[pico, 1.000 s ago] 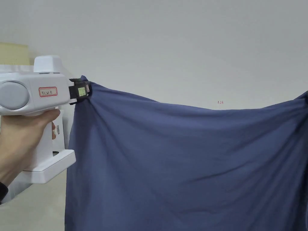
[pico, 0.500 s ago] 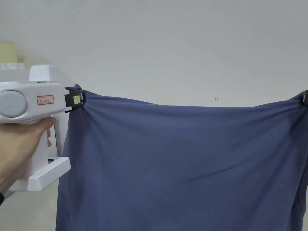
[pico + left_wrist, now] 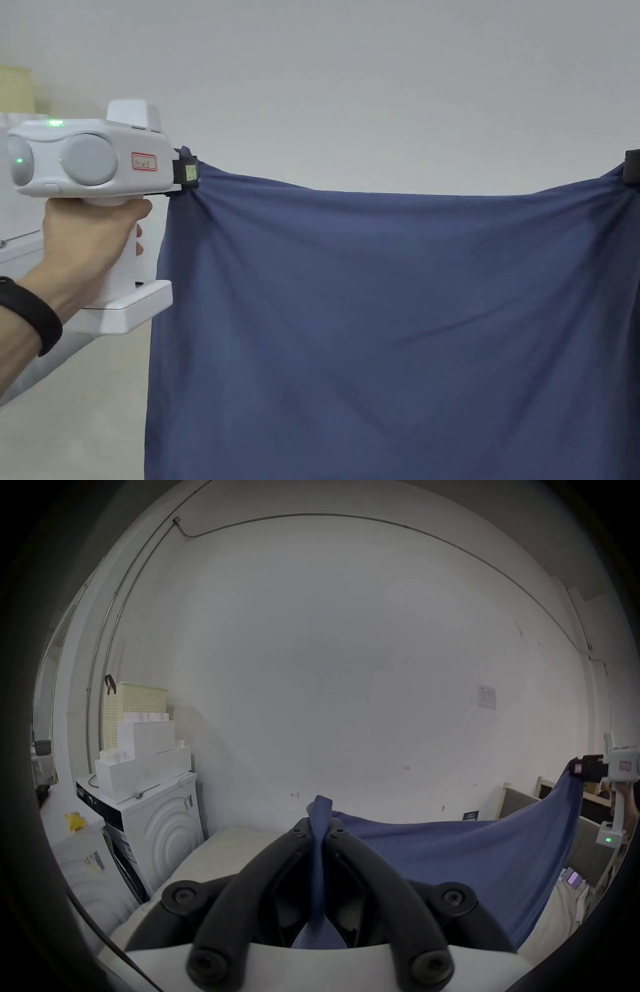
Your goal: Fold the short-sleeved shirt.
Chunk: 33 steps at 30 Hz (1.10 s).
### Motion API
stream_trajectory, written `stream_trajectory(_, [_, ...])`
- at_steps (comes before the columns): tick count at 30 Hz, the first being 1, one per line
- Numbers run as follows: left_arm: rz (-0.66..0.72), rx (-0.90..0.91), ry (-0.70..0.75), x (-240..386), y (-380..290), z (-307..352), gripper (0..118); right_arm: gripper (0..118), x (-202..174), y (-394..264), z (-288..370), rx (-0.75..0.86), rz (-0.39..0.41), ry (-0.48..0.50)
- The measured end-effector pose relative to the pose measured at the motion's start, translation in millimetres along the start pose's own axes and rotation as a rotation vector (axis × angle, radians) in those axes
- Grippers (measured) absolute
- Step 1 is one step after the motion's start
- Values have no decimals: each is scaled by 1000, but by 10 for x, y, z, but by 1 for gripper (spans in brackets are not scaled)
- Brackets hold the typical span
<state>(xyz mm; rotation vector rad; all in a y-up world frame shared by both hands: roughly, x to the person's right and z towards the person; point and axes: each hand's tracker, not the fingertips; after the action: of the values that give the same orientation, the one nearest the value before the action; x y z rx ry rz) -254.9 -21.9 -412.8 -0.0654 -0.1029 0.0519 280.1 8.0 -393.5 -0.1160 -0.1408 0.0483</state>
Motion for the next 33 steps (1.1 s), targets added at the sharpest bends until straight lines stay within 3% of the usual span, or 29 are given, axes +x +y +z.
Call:
stream_trajectory(4, [-31,-22,36,-5,78,-391,3,2,-112,149,-335,4,0,-11])
stream_trajectory(8, [-45,-41,53,-22,106,-758,3,2,-240,272,-740,-5,55,-43])
stream_trajectory(19, [-101,-92,99,-28,-63,-1416,3,2,-464,116,-1502,-42,126,-39])
stream_trajectory(26, [-62,-213,69,-56,-810,-1704,3,2,-452,-629,-1796,-147,79,3])
stream_trajectory(33, [120,-388,27,-102,-2263,-1790,3,2,-357,-2055,-1890,-277,-154,46])
